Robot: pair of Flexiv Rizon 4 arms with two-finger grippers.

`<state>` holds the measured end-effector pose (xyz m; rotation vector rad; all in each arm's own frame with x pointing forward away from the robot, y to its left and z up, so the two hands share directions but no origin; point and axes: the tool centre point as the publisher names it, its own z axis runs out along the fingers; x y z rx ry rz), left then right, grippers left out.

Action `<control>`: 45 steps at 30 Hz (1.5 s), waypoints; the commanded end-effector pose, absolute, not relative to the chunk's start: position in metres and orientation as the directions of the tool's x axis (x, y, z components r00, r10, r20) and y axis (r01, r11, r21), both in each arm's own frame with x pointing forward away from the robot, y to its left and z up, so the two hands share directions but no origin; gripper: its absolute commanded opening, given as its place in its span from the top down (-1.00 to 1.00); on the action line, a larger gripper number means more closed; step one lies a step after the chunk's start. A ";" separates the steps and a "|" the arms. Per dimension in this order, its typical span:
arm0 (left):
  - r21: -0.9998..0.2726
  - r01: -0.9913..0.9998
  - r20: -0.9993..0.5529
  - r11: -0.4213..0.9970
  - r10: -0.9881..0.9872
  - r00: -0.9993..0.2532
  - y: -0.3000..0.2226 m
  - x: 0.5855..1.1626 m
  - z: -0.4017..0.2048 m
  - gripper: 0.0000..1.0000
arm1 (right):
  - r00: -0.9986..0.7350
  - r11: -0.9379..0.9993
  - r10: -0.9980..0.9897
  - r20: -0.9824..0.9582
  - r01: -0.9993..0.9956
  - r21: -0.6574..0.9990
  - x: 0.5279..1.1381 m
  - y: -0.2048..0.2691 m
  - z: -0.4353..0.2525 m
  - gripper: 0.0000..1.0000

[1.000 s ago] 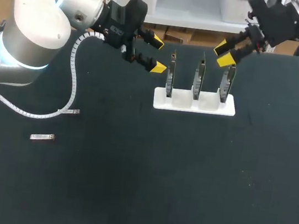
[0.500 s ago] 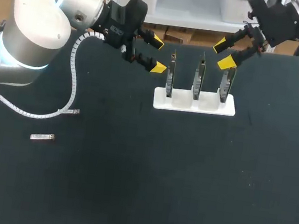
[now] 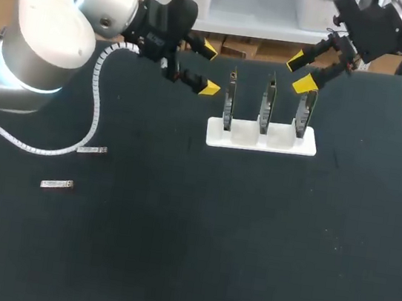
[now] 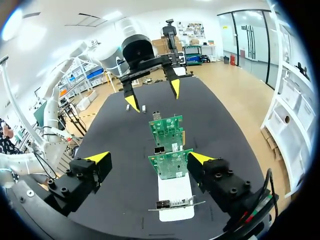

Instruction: Pick up the optical module with the left hand, and insert it into the network port with the right hand.

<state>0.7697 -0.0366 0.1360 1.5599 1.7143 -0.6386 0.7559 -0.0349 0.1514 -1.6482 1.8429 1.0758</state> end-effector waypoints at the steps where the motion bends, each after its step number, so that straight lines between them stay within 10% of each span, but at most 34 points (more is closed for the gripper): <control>1: 0.109 0.979 -0.794 0.171 0.608 -0.017 -0.017 0.757 0.143 -1.00 | -0.191 -0.010 -0.623 -0.758 -0.968 0.252 0.754 -0.035 0.151 -1.00; 23: 0.183 0.939 -0.314 0.291 0.922 -0.225 0.096 0.737 0.084 -1.00 | -0.191 -0.010 -0.623 -0.758 -0.968 0.252 0.754 -0.035 0.151 -1.00; 45: 0.186 0.930 -0.330 0.316 0.912 -0.243 0.103 0.737 0.083 -1.00 | -0.191 -0.010 -0.623 -0.758 -0.968 0.252 0.754 -0.035 0.151 -1.00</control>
